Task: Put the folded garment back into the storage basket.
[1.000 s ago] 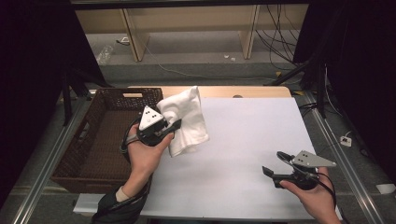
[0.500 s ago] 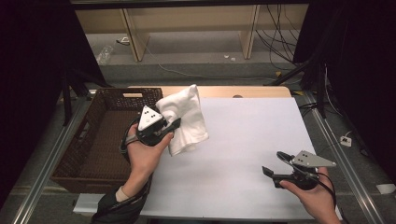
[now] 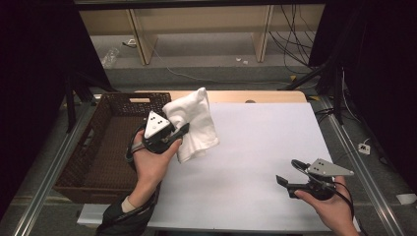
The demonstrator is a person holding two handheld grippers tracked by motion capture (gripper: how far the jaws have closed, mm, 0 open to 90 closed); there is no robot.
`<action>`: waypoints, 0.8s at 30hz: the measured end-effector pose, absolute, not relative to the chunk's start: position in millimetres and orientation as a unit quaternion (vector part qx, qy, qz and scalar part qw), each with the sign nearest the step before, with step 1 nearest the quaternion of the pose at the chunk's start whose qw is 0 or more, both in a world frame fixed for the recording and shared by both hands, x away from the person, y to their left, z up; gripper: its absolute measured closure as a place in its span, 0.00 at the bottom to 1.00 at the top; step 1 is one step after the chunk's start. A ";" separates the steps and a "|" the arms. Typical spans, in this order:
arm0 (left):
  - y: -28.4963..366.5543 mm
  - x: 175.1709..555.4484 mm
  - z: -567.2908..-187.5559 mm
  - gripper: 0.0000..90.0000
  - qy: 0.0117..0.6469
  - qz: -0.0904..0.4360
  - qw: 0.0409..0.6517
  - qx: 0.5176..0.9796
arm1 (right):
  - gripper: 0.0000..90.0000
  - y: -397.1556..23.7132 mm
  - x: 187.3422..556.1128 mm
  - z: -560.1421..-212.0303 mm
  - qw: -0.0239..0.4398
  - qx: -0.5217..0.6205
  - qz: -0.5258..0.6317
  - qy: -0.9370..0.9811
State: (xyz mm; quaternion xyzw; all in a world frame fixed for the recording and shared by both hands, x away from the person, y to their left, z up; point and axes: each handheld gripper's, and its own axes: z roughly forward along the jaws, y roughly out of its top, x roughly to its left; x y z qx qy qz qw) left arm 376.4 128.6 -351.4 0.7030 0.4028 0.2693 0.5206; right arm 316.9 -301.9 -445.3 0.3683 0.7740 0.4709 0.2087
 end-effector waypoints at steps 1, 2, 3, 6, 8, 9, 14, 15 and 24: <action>129.7 376.3 -350.7 0.82 0.403 0.271 0.522 0.701 | 0.21 -302.0 316.9 -445.2 0.209 0.368 0.471 0.774; 130.2 376.3 -350.3 0.82 0.404 0.272 0.522 0.700 | 0.21 -302.0 316.8 -445.2 0.209 0.368 0.471 0.774; 130.6 376.2 -350.1 0.82 0.404 0.272 0.523 0.699 | 0.21 -301.9 316.8 -445.2 0.209 0.368 0.471 0.774; 131.7 376.3 -349.4 0.82 0.405 0.275 0.523 0.698 | 0.21 -301.9 316.8 -445.3 0.208 0.369 0.471 0.774; 132.4 376.3 -349.0 0.82 0.405 0.275 0.523 0.697 | 0.21 -301.9 316.8 -445.2 0.209 0.367 0.471 0.774; 132.7 376.3 -348.9 0.82 0.406 0.275 0.524 0.696 | 0.21 -301.9 316.8 -445.2 0.209 0.367 0.471 0.774; 133.6 376.2 -348.0 0.82 0.406 0.277 0.525 0.695 | 0.21 -301.8 316.8 -445.3 0.209 0.368 0.471 0.774; 133.7 376.2 -348.0 0.82 0.406 0.277 0.525 0.695 | 0.21 -301.9 316.9 -445.3 0.209 0.368 0.471 0.774; 135.9 376.3 -346.9 0.82 0.408 0.277 0.526 0.693 | 0.21 -301.9 316.8 -445.3 0.208 0.369 0.471 0.774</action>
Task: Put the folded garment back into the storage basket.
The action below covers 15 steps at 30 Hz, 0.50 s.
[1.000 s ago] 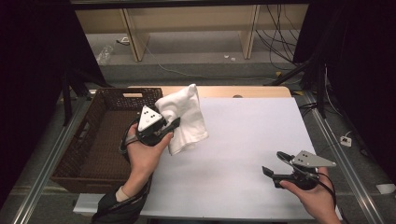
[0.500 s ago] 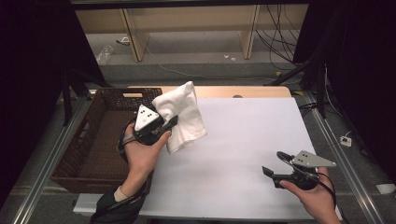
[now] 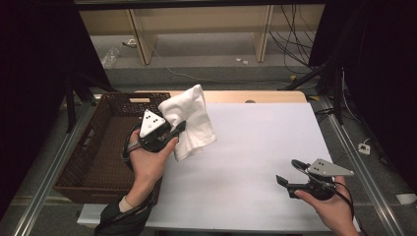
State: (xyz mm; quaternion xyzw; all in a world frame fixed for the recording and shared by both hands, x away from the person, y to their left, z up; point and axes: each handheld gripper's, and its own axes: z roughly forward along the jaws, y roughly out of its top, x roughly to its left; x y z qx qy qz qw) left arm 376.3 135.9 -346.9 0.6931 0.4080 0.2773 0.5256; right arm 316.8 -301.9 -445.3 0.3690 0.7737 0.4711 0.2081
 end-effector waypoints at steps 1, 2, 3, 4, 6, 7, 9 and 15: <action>136.2 376.2 -346.7 0.82 0.408 0.278 0.525 0.693 | 0.21 -302.0 316.9 -445.4 0.209 0.368 0.471 0.774; 136.2 376.2 -346.7 0.82 0.408 0.278 0.525 0.693 | 0.21 -302.0 316.9 -445.4 0.209 0.368 0.471 0.774; 136.9 376.3 -346.5 0.82 0.409 0.278 0.526 0.692 | 0.21 -301.8 316.9 -445.4 0.209 0.368 0.471 0.774; 137.3 376.3 -346.3 0.82 0.410 0.279 0.526 0.691 | 0.21 -301.8 316.9 -445.4 0.208 0.368 0.471 0.774; 137.7 376.4 -346.1 0.82 0.410 0.277 0.526 0.691 | 0.21 -301.9 316.9 -445.5 0.208 0.369 0.471 0.774; 138.2 376.4 -346.0 0.82 0.411 0.278 0.527 0.690 | 0.21 -301.8 316.8 -445.3 0.209 0.368 0.471 0.774; 139.2 376.4 -345.3 0.82 0.412 0.277 0.528 0.689 | 0.21 -301.7 316.7 -445.4 0.208 0.369 0.471 0.774; 140.4 376.6 -344.8 0.82 0.413 0.278 0.528 0.687 | 0.21 -301.6 317.3 -446.0 0.209 0.367 0.474 0.773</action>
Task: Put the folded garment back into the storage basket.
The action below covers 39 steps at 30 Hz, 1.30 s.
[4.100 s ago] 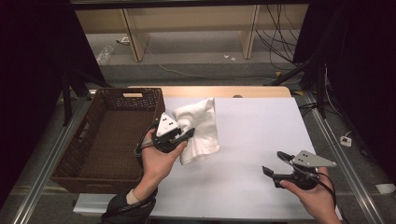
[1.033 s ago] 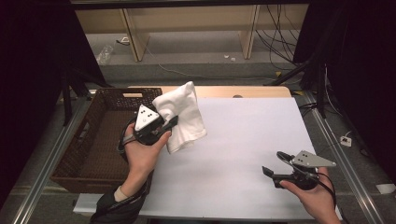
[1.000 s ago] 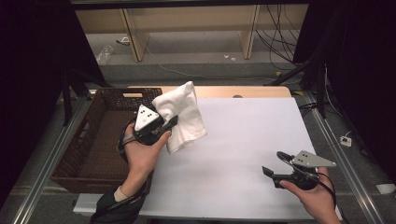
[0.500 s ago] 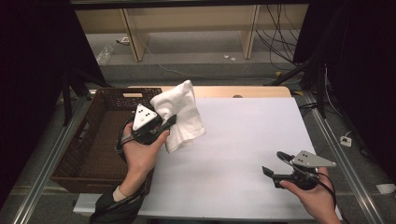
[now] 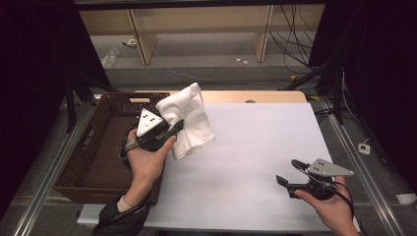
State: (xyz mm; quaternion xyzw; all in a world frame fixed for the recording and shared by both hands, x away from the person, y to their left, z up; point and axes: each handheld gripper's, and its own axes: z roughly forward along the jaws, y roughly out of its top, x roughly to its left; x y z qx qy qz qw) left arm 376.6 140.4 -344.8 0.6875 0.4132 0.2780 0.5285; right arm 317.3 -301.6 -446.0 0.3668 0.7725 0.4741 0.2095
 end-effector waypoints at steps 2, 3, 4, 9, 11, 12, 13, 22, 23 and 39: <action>140.7 376.6 -344.8 0.82 0.414 0.279 0.528 0.687 | 0.21 -301.6 317.3 -446.1 0.210 0.367 0.474 0.772; 141.3 376.7 -344.5 0.82 0.414 0.278 0.528 0.687 | 0.21 -301.8 316.8 -445.4 0.208 0.369 0.471 0.774; 141.5 376.5 -344.3 0.82 0.414 0.279 0.529 0.686 | 0.21 -301.8 316.8 -445.5 0.208 0.368 0.471 0.774; 143.4 376.5 -343.0 0.82 0.416 0.279 0.529 0.685 | 0.21 -301.9 316.9 -445.5 0.208 0.369 0.471 0.774; 144.1 376.6 -342.8 0.82 0.416 0.279 0.530 0.684 | 0.21 -301.4 317.1 -446.0 0.208 0.368 0.474 0.772; 144.5 376.6 -342.6 0.82 0.417 0.279 0.530 0.684 | 0.21 -301.4 317.1 -446.0 0.208 0.368 0.474 0.772; 144.9 376.6 -342.3 0.82 0.417 0.280 0.530 0.683 | 0.21 -301.5 317.3 -446.1 0.209 0.368 0.474 0.772; 146.8 376.9 -341.6 0.82 0.419 0.280 0.532 0.681 | 0.21 -301.9 317.1 -445.7 0.209 0.368 0.471 0.774; 147.1 376.9 -341.6 0.82 0.419 0.280 0.532 0.680 | 0.21 -302.0 317.1 -445.7 0.209 0.368 0.471 0.774; 152.8 376.3 -338.4 0.82 0.422 0.290 0.537 0.671 | 0.21 -301.8 317.1 -445.7 0.210 0.366 0.471 0.775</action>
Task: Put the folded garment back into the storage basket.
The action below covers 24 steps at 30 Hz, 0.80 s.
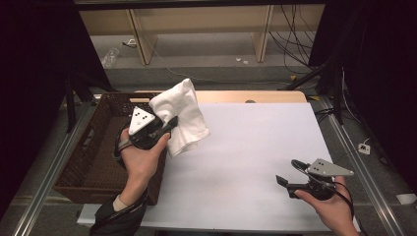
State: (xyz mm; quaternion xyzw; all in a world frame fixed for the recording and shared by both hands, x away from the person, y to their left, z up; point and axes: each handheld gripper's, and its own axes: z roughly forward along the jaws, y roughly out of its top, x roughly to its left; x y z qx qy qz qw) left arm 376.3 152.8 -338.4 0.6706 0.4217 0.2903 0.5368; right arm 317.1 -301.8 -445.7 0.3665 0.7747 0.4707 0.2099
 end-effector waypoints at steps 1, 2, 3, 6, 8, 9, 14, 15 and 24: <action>153.1 376.3 -338.4 0.82 0.422 0.291 0.537 0.670 | 0.21 -301.5 317.4 -446.1 0.210 0.366 0.474 0.773; 153.4 376.3 -338.3 0.82 0.422 0.291 0.537 0.670 | 0.21 -301.9 317.1 -445.7 0.209 0.367 0.470 0.775; 153.7 376.4 -338.3 0.82 0.422 0.291 0.537 0.669 | 0.21 -301.9 317.1 -445.7 0.209 0.367 0.470 0.775; 154.0 376.5 -338.2 0.82 0.423 0.292 0.538 0.668 | 0.21 -301.5 317.4 -446.1 0.210 0.367 0.474 0.773; 154.6 376.4 -337.8 0.82 0.424 0.292 0.538 0.668 | 0.21 -302.0 317.3 -445.9 0.209 0.367 0.470 0.775; 154.9 376.4 -337.7 0.82 0.424 0.292 0.537 0.668 | 0.21 -302.0 317.3 -445.9 0.209 0.367 0.470 0.775; 156.3 376.4 -336.9 0.82 0.424 0.293 0.537 0.668 | 0.21 -302.1 317.2 -445.8 0.209 0.367 0.470 0.775; 156.7 376.4 -336.7 0.82 0.425 0.293 0.538 0.667 | 0.21 -302.1 317.2 -445.8 0.209 0.367 0.470 0.775; 159.5 376.1 -334.9 0.82 0.427 0.296 0.539 0.663 | 0.21 -301.9 317.1 -445.7 0.209 0.367 0.470 0.775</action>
